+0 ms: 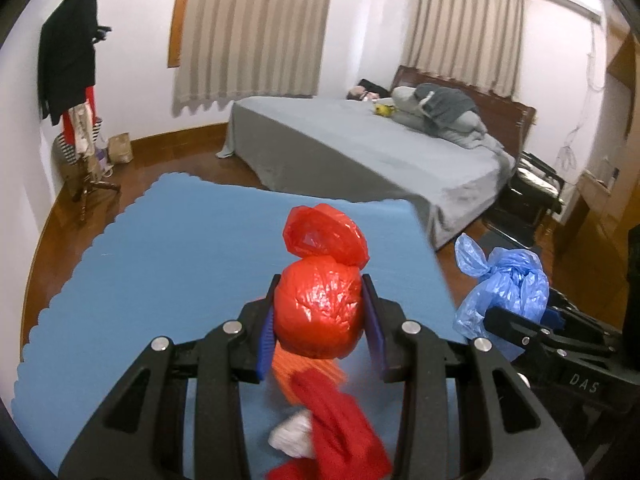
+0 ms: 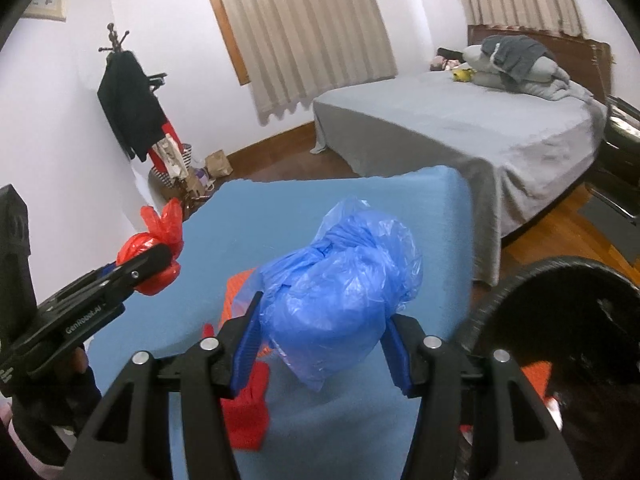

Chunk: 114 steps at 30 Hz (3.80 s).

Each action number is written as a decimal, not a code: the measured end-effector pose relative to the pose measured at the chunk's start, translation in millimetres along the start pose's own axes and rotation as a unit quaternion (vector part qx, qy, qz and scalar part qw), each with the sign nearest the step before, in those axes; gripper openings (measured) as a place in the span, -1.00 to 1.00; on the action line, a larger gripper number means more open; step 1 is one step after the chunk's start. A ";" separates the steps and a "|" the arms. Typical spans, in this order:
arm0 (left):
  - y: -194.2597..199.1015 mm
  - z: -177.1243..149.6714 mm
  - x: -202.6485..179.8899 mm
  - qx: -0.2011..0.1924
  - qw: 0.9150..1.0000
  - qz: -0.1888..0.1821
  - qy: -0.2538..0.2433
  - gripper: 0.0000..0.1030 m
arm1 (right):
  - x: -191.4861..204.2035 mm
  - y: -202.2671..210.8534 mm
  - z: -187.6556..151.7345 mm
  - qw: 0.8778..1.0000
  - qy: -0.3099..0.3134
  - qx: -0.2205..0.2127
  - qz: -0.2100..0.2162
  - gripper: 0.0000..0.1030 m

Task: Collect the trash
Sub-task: 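Carry red and blue bags over the bin and open both tools, then move both open tools back over the mat toward the red gloves, then grasp the red gloves with the right tool and lift them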

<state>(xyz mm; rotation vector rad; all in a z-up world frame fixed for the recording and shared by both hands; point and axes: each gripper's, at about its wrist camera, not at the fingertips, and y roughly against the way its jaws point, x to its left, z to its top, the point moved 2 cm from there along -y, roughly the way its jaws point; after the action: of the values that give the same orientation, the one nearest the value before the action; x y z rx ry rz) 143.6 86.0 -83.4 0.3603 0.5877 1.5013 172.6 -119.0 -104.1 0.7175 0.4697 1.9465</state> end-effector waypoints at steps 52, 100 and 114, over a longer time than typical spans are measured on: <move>-28.4 -48.6 -264.2 0.038 0.965 -0.218 -0.140 -0.28 | -192.2 142.9 -66.6 0.973 -0.114 -0.054 -0.195 0.16; 14.8 -36.1 48.0 0.003 0.999 0.042 -0.012 0.58 | 0.6 4.4 -47.9 0.999 0.011 -0.002 -0.040 0.88; 8.2 -60.6 98.8 0.027 0.997 0.073 0.022 0.47 | 55.0 -51.4 -77.4 0.996 0.063 0.062 0.009 0.69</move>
<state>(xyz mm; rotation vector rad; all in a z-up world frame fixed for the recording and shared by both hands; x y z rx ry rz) 99.5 176.2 -141.8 0.4206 0.6485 1.6394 136.2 -48.4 -177.2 0.6820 0.6687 2.0008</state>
